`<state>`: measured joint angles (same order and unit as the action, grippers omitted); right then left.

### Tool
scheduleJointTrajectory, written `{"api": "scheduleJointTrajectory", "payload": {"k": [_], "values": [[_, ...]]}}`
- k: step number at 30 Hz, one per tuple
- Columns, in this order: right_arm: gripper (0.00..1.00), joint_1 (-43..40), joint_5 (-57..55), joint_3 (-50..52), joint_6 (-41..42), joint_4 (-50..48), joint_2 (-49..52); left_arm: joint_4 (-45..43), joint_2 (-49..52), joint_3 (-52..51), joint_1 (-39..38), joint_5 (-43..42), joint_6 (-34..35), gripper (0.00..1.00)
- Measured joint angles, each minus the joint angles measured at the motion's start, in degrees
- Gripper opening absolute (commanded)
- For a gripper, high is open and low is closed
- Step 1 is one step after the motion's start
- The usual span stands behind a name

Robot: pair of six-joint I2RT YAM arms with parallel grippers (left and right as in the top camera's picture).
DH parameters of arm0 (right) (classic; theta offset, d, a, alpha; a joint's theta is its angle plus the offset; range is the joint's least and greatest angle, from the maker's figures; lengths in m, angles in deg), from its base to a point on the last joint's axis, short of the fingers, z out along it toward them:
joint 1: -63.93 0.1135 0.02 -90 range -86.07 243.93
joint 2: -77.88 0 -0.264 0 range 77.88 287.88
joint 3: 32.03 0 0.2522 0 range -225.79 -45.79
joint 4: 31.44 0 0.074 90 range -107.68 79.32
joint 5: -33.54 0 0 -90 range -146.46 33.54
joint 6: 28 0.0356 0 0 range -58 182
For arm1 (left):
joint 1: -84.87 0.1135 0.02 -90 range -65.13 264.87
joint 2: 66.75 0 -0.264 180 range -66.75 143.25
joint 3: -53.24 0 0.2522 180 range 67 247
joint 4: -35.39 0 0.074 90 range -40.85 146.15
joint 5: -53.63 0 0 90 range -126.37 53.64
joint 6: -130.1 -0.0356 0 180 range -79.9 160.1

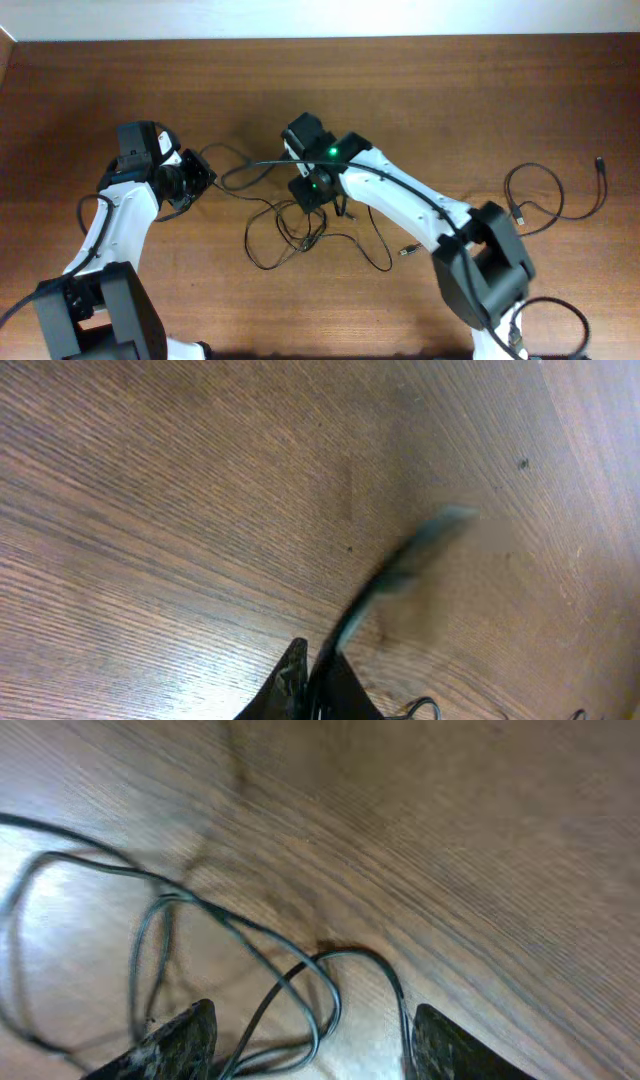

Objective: Untangle cables

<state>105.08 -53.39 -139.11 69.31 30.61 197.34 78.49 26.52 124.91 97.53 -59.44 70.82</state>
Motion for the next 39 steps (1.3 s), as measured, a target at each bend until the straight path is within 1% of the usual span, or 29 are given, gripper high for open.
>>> {"api": "scheduleJointTrajectory", "payload": {"k": [2, 5, 6, 7, 8, 9, 10, 13, 16, 21, 25, 28, 33, 34, 37, 39], "values": [[0.64, 0.00, 0.26, 0.00, -0.24, -0.98, 2.56, -0.02, 0.00, 0.00, 0.00, 0.00, 0.00, 0.09], [0.64, 0.00, 2.93, 0.00, -0.52, -4.98, 5.60, -0.02, 0.00, 0.00, 0.00, 0.00, 0.00, 0.09], [0.63, 0.00, 3.26, 0.00, -0.52, -5.60, 6.05, -0.02, 0.00, 0.00, -0.02, 0.00, 0.00, 0.10], [0.59, 0.00, 3.54, 0.00, -0.55, -6.19, 6.40, 0.00, 0.00, 0.00, 0.00, 0.00, 0.00, 0.10], [0.39, 0.00, 3.78, 0.00, -0.66, -6.54, 6.49, 0.00, 0.00, 0.00, 0.00, 0.00, 0.00, 0.10], [0.04, 0.00, 3.98, 0.00, -0.81, -6.60, 6.51, 0.00, 0.00, 0.00, -0.02, 0.00, 0.00, 0.09], [0.04, 0.00, 4.04, 0.00, -0.90, -6.60, 6.51, 0.00, 0.00, 0.00, 0.00, 0.00, 0.00, 0.09], [0.04, 0.00, 4.35, 0.00, -1.07, -6.54, 6.51, 0.00, 0.00, 0.00, 0.00, 0.00, 0.07, 0.03], [0.04, 0.00, 5.92, 0.11, -0.68, -6.36, 5.75, -0.02, 0.00, 0.00, 0.00, 0.00, 0.20, 0.04], [0.04, 0.00, 7.17, 0.22, 0.04, -0.87, -3.85, -0.04, 0.00, 0.00, 0.00, 0.00, 0.20, 0.05], [0.04, 0.00, 7.80, 0.24, 0.04, 2.08, -3.96, -0.02, 0.00, 0.00, 0.00, 0.00, 0.20, 0.05], [0.04, 0.00, 10.69, 0.24, 0.04, 2.27, -3.91, 0.00, 0.00, 0.00, 0.00, 0.00, 0.20, 0.05], [0.04, 1.64, 11.93, 0.24, 0.04, 1.86, -2.49, 0.00, 0.00, 0.00, 0.00, 0.00, 0.20, 0.05], [0.06, 2.01, 12.04, 0.24, 0.02, 1.44, -1.81, 0.00, 0.00, 0.00, 0.00, 0.00, 0.20, 0.05], [0.19, 2.47, 12.11, 0.24, 0.22, 0.74, 0.59, 0.00, 0.00, 0.00, 0.00, 0.00, 0.20, 0.05], [0.20, 2.47, 12.11, 0.24, 0.26, -0.52, 1.40, -0.02, 0.00, 0.00, 0.00, 0.00, 0.20, 0.05]]}}
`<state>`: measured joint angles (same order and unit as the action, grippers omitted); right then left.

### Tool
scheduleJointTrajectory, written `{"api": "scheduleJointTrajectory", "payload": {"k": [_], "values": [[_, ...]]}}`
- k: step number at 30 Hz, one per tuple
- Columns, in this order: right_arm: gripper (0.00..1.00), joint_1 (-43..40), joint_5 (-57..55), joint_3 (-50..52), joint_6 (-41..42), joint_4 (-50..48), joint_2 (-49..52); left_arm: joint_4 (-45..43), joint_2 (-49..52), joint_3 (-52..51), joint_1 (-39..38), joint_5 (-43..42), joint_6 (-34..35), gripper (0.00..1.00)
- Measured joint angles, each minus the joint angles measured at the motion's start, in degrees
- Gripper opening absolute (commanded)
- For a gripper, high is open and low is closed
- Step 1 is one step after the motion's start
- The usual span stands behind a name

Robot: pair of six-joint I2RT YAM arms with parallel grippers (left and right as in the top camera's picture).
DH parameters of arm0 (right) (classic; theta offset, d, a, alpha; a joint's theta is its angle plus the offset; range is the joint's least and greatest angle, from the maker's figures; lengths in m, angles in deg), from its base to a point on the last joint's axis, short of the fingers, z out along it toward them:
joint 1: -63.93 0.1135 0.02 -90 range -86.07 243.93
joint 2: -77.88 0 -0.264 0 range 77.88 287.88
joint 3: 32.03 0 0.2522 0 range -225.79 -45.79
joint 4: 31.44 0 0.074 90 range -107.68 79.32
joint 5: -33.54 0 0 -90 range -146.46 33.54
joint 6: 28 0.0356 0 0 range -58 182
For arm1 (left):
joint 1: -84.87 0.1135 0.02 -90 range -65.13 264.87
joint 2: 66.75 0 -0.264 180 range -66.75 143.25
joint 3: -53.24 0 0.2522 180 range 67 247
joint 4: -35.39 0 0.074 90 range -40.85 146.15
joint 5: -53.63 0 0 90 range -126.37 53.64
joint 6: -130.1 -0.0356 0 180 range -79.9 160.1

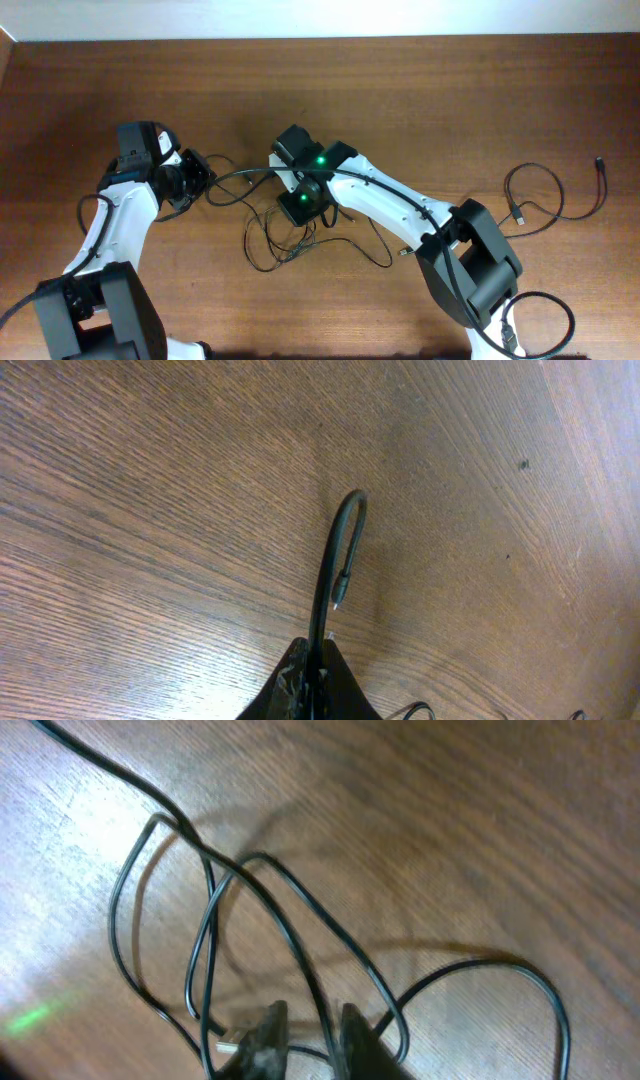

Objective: Untangle cables

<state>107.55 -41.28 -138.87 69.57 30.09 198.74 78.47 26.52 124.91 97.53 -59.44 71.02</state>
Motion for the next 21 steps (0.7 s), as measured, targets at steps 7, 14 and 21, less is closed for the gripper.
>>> {"api": "scheduleJointTrajectory", "payload": {"k": [7, 14, 21], "values": [[0.31, 0.00, 0.20, 0.04, 0.04, -8.50, 1.90, -0.04, 0.00, 0.00, 0.00, 0.00, 0.00, 0.05], [0.31, 0.00, -1.36, 0.04, 0.00, -9.73, 3.96, 0.00, 0.00, 0.00, 0.00, 0.00, 0.00, 0.05], [0.35, 0.00, -2.47, 0.04, 0.00, -7.39, 4.04, 0.02, 0.00, 0.00, 0.00, 0.00, 0.00, 0.06]]}}
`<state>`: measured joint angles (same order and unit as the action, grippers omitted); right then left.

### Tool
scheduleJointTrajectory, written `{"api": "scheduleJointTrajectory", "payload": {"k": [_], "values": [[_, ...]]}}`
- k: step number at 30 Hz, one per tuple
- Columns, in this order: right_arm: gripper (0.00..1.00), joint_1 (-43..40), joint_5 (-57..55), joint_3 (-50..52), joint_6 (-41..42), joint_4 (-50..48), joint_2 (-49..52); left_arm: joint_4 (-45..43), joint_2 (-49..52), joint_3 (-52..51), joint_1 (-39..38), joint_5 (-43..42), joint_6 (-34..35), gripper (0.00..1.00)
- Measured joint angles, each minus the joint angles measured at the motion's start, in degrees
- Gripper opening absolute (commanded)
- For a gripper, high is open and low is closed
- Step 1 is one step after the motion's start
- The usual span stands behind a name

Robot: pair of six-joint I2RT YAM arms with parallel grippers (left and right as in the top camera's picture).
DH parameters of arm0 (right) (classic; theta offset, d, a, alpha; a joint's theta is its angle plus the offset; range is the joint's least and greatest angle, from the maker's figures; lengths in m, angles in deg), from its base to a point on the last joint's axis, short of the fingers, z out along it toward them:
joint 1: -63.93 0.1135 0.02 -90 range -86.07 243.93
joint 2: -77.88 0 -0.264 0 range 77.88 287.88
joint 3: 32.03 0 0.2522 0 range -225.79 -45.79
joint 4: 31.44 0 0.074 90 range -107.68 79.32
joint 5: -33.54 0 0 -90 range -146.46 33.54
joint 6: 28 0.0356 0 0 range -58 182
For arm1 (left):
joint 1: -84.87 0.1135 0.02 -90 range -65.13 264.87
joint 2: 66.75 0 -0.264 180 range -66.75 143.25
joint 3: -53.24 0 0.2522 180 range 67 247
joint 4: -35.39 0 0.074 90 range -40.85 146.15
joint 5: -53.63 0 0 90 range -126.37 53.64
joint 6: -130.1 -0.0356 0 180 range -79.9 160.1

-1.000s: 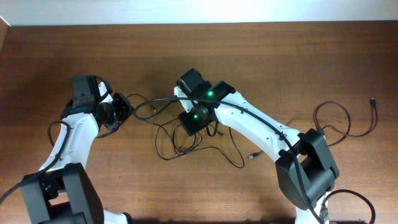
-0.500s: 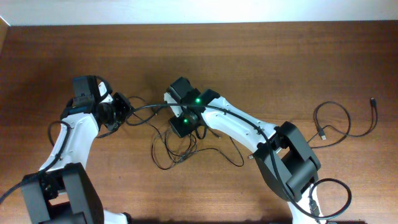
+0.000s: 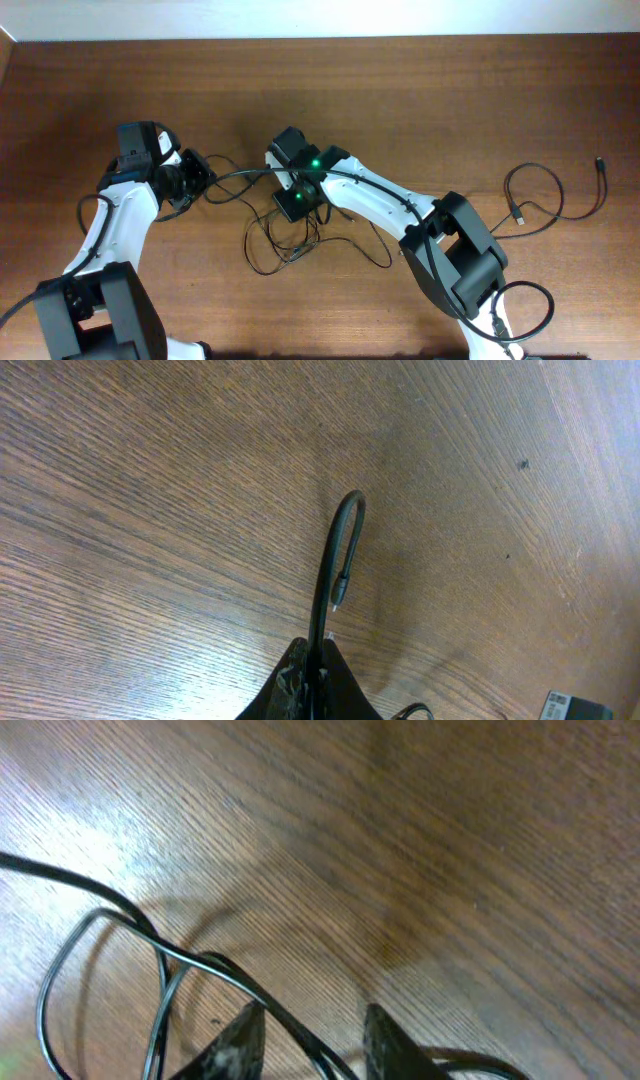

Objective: Untangle cables

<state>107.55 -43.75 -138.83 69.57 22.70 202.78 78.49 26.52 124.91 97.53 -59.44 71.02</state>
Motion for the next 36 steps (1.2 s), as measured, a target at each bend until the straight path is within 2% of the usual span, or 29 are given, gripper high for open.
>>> {"api": "scheduleJointTrajectory", "payload": {"k": [13, 17, 23, 30, 36], "values": [[0.37, -0.02, -7.76, 0.00, 0.00, -5.51, 0.04, -0.02, 0.00, 0.00, 0.00, 0.00, 0.00, 0.06], [0.40, -0.07, -0.59, 0.00, -0.37, -2.21, 0.04, -0.02, 0.00, 0.00, -0.02, 0.00, 0.00, 0.06], [0.43, -0.07, 9.53, 0.00, -5.29, 2.38, 0.09, 0.02, 0.00, 0.00, 0.00, 0.00, 0.00, 0.07], [0.49, -3.08, 26.47, 0.00, -8.22, 8.24, 0.09, 0.00, 0.00, 0.00, 0.00, 0.00, 0.00, 0.07], [0.48, -3.13, 31.12, 0.02, -8.44, 8.81, 0.11, -0.02, 0.00, 0.00, 0.00, 0.00, 0.00, 0.07]]}}
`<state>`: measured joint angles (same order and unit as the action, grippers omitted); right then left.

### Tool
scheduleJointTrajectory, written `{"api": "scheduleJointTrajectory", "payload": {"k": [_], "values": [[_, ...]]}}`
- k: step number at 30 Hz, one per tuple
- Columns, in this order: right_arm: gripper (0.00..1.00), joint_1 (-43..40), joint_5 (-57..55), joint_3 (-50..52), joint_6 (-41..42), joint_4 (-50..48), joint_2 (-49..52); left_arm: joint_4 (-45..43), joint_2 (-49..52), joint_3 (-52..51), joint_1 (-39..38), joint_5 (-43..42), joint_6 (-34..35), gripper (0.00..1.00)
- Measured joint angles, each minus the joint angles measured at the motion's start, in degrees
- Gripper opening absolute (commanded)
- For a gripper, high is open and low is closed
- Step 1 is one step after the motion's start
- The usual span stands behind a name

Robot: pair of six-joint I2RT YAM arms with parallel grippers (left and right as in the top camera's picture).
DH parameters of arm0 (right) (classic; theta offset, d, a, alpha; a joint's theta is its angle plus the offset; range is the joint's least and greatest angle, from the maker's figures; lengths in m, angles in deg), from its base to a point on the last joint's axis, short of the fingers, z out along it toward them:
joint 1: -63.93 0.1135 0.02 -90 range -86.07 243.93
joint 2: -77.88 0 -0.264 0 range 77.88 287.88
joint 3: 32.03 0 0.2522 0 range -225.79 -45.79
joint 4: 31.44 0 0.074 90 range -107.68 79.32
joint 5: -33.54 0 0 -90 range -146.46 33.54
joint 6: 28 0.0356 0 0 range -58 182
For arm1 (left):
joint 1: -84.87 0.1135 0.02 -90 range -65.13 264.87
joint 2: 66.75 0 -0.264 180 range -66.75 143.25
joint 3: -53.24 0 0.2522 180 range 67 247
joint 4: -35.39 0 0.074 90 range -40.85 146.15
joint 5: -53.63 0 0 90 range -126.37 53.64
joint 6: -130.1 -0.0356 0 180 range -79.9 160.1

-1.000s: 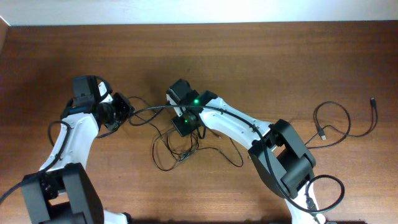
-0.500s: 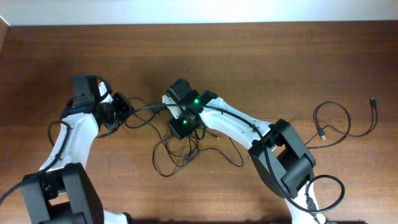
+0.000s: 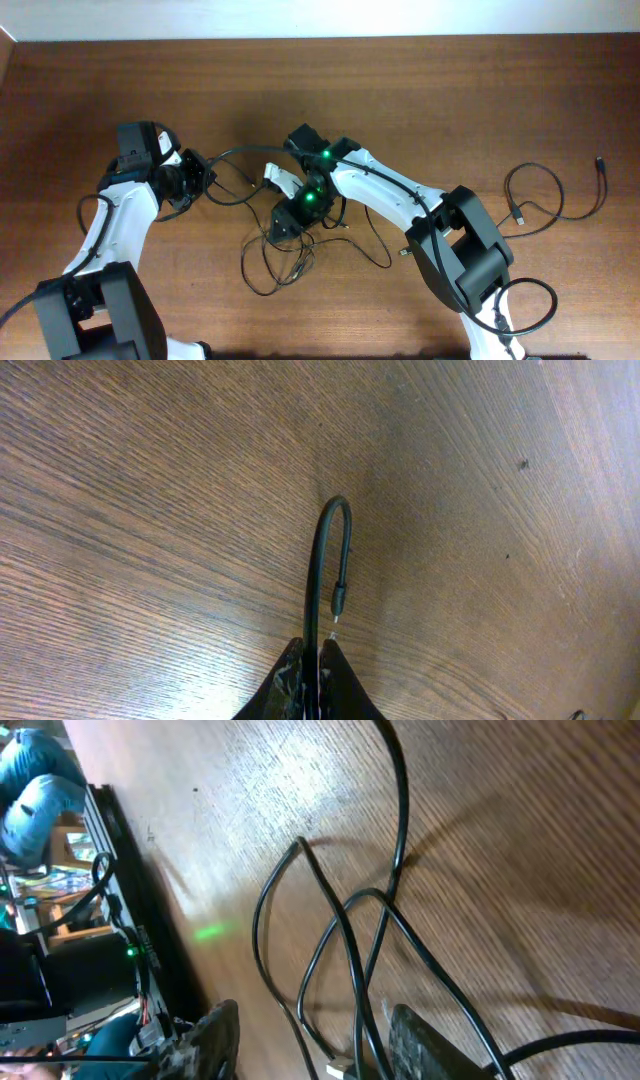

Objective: Untangle cables

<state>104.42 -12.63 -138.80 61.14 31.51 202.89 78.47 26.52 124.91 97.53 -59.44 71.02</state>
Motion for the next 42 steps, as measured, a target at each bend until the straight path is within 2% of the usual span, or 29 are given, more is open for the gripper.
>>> {"api": "scheduleJointTrajectory", "payload": {"k": [3, 4, 6, 7, 13, 21, 28, 30, 33, 42], "values": [[0.48, 0.09, 0.96, 2.08, -0.17, -3.69, 0.00, 0.02, 0.00, 0.00, 0.00, 0.00, 0.00, 0.07], [0.45, 0.17, 1.66, 3.87, -0.26, -5.77, 0.02, 0.02, 0.00, 0.00, 0.00, 0.00, 0.00, 0.07], [0.14, 0.44, 4.35, 7.85, -0.48, -10.58, 0.28, 0.04, 0.00, 0.00, -0.02, 0.00, 0.00, 0.07], [0.04, 0.44, 5.09, 8.76, -0.50, -11.32, 0.33, 0.00, 0.00, 0.00, 0.00, 0.00, 0.00, 0.07], [0.04, -1.38, 6.62, 9.55, 0.83, -11.54, -2.34, 0.02, 0.00, 0.00, 0.00, 0.00, 0.00, 0.01], [0.04, -1.57, 5.81, 9.66, 1.09, -9.55, -26.25, 0.04, 0.00, 0.00, 0.00, 0.00, 0.02, 0.00], [0.04, -1.57, -7.13, 9.70, 8.85, -16.39, -45.42, 0.02, 0.00, 0.00, -0.02, 0.02, 0.02, 0.00], [0.04, -2.27, -10.10, 8.74, 11.56, -17.33, -50.03, 0.02, 0.00, 0.00, -0.02, 0.55, 0.02, 0.00], [0.04, -4.90, -11.74, 4.85, 12.87, -18.25, -51.60, 0.02, 0.00, 0.00, -0.02, 0.85, 0.00, 0.00], [0.04, -6.34, -12.24, -1.77, 13.11, -43.58, -58.77, 0.04, 0.00, 0.00, -0.02, 1.05, 0.02, 0.00]]}}
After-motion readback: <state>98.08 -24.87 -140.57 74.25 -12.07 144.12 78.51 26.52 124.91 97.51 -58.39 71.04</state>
